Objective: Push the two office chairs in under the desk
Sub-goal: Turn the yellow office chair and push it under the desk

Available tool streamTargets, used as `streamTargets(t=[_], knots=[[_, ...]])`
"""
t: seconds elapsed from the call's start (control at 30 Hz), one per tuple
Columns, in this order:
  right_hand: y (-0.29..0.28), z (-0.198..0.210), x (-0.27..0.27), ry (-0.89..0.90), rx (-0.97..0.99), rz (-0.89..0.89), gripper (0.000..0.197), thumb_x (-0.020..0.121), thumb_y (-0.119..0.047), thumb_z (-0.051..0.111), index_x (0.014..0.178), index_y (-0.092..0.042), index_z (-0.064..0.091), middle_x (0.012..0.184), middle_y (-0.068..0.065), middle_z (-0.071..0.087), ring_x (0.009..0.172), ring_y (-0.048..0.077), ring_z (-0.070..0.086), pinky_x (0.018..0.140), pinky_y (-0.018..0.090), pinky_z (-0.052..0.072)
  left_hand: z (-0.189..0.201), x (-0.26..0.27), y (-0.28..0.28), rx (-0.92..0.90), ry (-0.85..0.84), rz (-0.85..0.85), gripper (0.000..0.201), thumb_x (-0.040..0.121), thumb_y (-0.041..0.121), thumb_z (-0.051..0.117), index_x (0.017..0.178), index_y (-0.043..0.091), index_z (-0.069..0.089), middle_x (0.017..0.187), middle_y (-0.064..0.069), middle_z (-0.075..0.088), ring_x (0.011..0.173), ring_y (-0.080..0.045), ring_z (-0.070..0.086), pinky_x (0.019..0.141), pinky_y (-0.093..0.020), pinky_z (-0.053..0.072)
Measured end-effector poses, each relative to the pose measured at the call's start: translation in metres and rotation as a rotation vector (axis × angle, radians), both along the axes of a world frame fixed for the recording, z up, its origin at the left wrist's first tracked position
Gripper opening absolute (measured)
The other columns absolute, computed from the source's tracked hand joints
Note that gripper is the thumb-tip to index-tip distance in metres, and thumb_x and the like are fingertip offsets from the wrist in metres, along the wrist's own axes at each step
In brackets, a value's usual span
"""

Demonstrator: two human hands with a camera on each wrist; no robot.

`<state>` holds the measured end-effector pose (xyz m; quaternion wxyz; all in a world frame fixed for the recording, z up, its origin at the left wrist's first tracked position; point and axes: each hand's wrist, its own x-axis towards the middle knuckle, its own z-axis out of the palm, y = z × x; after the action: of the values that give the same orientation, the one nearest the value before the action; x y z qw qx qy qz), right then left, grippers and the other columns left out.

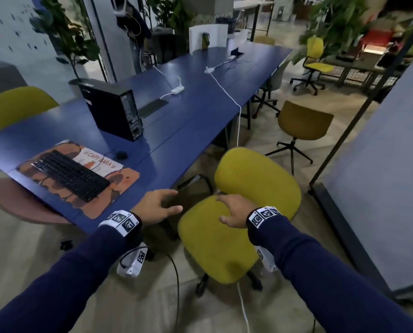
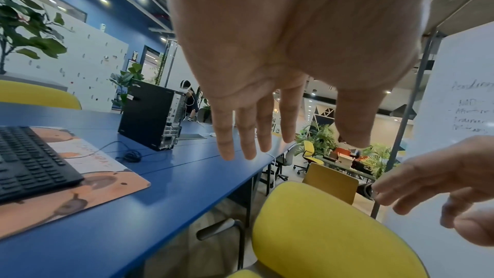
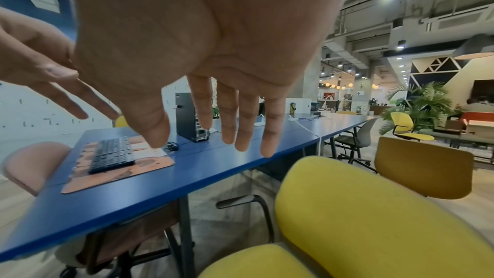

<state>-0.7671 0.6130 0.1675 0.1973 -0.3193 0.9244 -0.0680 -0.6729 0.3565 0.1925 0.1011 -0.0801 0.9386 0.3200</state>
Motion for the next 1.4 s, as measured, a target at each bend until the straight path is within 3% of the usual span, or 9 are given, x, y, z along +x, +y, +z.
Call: streamTargets(t=[0.17,0.37,0.6,0.73,0.9,1.13,1.4], knots=[[0.053,-0.022,-0.063,-0.013,0.053,0.034,0.072,0.091,-0.040,0.062,0.154,-0.020,0.031,0.154,0.007,0.042,0.138,0.027,0.043,0.107,0.043,0.043,-0.025,-0.047,0.047,0.029,-0.011,0.037,0.066,0.083,0.047,0.071,0.142,0.022,0.052,0.147,-0.002,0.054,0.134,-0.020,0.051,0.107,-0.035,0.044],[0.073,-0.051,-0.129,-0.061,0.134,0.127,0.074,0.090,-0.041,0.063,0.153,-0.018,0.032,0.150,0.007,0.047,0.133,0.028,0.049,0.105,0.041,0.044,-0.050,-0.090,0.082,0.067,-0.031,0.136,0.073,0.082,0.053,0.069,0.145,0.023,0.048,0.150,-0.002,0.050,0.137,-0.020,0.048,0.110,-0.037,0.042],[0.063,-0.091,-0.175,-0.121,0.214,0.356,0.079,0.089,-0.045,0.063,0.155,-0.022,0.027,0.157,0.007,0.039,0.140,0.027,0.041,0.110,0.040,0.041,-0.074,-0.109,0.115,0.107,-0.091,0.339,0.074,0.083,0.049,0.070,0.147,0.019,0.046,0.151,-0.002,0.049,0.138,-0.020,0.047,0.111,-0.033,0.039],[0.063,-0.117,-0.204,-0.137,0.248,0.493,0.076,0.092,-0.041,0.063,0.155,-0.019,0.028,0.156,0.008,0.040,0.140,0.027,0.040,0.109,0.036,0.038,-0.096,-0.114,0.140,0.127,-0.145,0.493,0.079,0.079,0.057,0.069,0.147,0.023,0.045,0.151,0.000,0.049,0.140,-0.022,0.044,0.115,-0.042,0.038],[0.069,-0.135,-0.254,-0.152,0.270,0.686,0.080,0.089,-0.043,0.065,0.156,-0.019,0.027,0.155,0.008,0.041,0.139,0.028,0.044,0.109,0.038,0.042,-0.107,-0.137,0.199,0.106,-0.186,0.692,0.084,0.078,0.060,0.068,0.149,0.024,0.040,0.155,0.000,0.043,0.144,-0.022,0.037,0.117,-0.043,0.034],[0.102,-0.127,-0.294,-0.082,0.247,1.020,0.082,0.088,-0.046,0.064,0.155,-0.019,0.028,0.156,0.006,0.041,0.140,0.027,0.042,0.107,0.037,0.042,-0.094,-0.166,0.294,0.093,-0.189,0.925,0.081,0.082,0.052,0.070,0.150,0.021,0.040,0.155,-0.003,0.044,0.143,-0.023,0.040,0.114,-0.034,0.034],[0.129,-0.104,-0.339,-0.022,0.271,1.173,0.081,0.089,-0.046,0.063,0.155,-0.019,0.027,0.155,0.007,0.042,0.139,0.027,0.043,0.109,0.037,0.040,-0.080,-0.184,0.360,0.174,-0.172,1.082,0.085,0.081,0.053,0.070,0.152,0.022,0.036,0.158,-0.003,0.039,0.145,-0.023,0.037,0.116,-0.040,0.034]])
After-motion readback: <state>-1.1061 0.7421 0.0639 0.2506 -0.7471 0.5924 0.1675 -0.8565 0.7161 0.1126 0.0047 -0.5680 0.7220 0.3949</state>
